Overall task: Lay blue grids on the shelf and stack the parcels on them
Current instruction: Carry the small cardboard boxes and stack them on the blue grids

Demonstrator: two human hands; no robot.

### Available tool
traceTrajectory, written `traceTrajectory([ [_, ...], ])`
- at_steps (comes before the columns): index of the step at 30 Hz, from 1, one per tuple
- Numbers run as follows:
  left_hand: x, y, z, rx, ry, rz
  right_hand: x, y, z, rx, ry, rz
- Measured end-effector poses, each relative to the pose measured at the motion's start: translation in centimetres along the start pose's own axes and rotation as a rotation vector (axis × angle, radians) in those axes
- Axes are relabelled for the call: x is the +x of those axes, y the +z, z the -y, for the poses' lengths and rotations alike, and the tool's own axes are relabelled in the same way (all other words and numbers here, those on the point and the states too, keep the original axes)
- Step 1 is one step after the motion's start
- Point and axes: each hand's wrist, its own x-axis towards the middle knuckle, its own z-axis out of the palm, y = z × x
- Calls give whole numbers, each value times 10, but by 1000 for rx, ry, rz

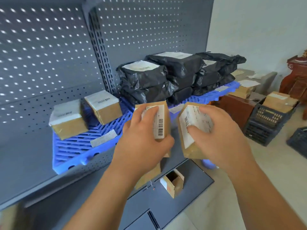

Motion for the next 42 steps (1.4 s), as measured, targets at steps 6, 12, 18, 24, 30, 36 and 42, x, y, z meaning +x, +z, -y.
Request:
traceTrajectory([
  [6,-3,-27,9,64,-146,-157,37,25,20,150,-180,209],
  [12,-16,-56,24,163,-296,-295,50,59,47,243,-331,361],
  [18,-12,-90,58,234,-385,-404,66,92,93,171,-462,347],
  [24,13,-128,101,284,-401,-436,93,133,144,111,-509,310],
  [30,43,-154,141,299,-383,-448,116,171,182,108,-478,275],
  [36,72,-167,165,300,-406,-409,138,196,200,47,-461,271],
  [42,90,-168,174,291,-464,-408,152,216,213,-45,-463,314],
])
